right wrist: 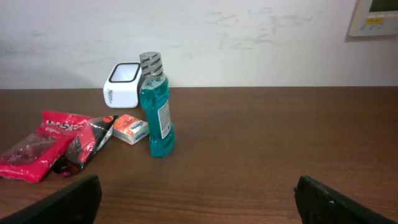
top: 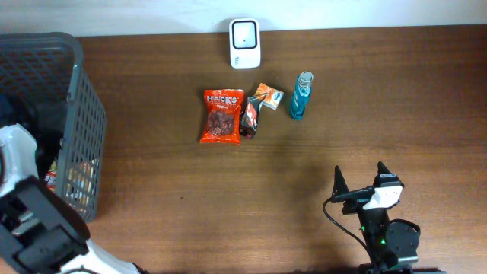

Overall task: Scan the item barcode
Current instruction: 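Reach into the basket toward the white packaged item with left gripper, then carry the white wet-wipes pack out and drop it near the scanner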

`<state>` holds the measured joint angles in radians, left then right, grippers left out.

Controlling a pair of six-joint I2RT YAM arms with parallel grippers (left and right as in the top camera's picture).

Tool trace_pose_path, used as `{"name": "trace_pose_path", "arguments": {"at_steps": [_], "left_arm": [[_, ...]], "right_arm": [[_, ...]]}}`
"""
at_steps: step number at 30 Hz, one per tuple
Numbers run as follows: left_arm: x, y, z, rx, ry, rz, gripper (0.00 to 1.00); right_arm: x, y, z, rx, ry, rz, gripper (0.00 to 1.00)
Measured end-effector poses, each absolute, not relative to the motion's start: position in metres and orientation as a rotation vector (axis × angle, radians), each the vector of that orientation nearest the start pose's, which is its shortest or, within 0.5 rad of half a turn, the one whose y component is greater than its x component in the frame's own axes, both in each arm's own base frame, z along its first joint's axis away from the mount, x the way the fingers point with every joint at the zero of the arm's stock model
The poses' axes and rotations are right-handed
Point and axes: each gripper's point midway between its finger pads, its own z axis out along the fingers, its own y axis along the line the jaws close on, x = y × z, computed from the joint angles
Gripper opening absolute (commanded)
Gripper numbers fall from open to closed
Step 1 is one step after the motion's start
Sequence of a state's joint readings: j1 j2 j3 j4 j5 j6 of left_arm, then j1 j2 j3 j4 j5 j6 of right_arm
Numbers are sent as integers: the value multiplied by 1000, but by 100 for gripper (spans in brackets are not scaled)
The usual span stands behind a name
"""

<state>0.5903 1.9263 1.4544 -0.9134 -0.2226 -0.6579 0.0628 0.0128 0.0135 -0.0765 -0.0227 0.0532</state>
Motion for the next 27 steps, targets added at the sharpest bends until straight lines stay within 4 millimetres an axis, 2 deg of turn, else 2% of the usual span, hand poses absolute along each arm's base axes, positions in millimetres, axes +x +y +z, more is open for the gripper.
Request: {"name": "trace_pose_path", "arguments": {"at_steps": [2,4,5,6,7,8,9,10,15,17,19,22,24,26,27], "left_arm": [[309,255,46,-1757,2412,346,99],[305,256,41,-1760,2432,380,99],[304,256,40,-1763,2439,388,91],[302,256,39,-1767,2447,402,76],[297,257,38,-1770,2461,434,56],[293,257,37,-1782,2463,455,23],[288,259,37,-1785,2474,493,5],[284,260,38,-1786,2480,518,0],[281,259,47,-1795,2502,534,0],[284,253,52,-1823,2544,461,0],[297,247,66,-1841,2565,345,0],[320,253,109,-1813,2513,270,0],[342,265,164,-1751,2398,225,0],[348,265,200,-1711,2340,194,0],[354,263,229,-1669,2288,163,0]], "right_arm": [[245,19,158,-26,1647,106,98],[245,19,158,-26,1647,107,98],[245,19,158,-26,1647,107,98],[245,19,158,-26,1647,107,98],[245,19,158,-26,1647,106,98],[245,19,158,-25,1647,107,98],[245,19,158,-26,1647,106,98],[245,19,158,-26,1648,107,98],[245,19,158,-26,1647,107,98],[245,19,158,-26,1648,107,98],[245,19,158,-26,1648,107,99],[245,19,159,-25,1647,107,98],[245,19,158,-26,1648,107,98],[245,19,159,-26,1647,107,98],[245,19,158,-26,1647,107,98]]}}
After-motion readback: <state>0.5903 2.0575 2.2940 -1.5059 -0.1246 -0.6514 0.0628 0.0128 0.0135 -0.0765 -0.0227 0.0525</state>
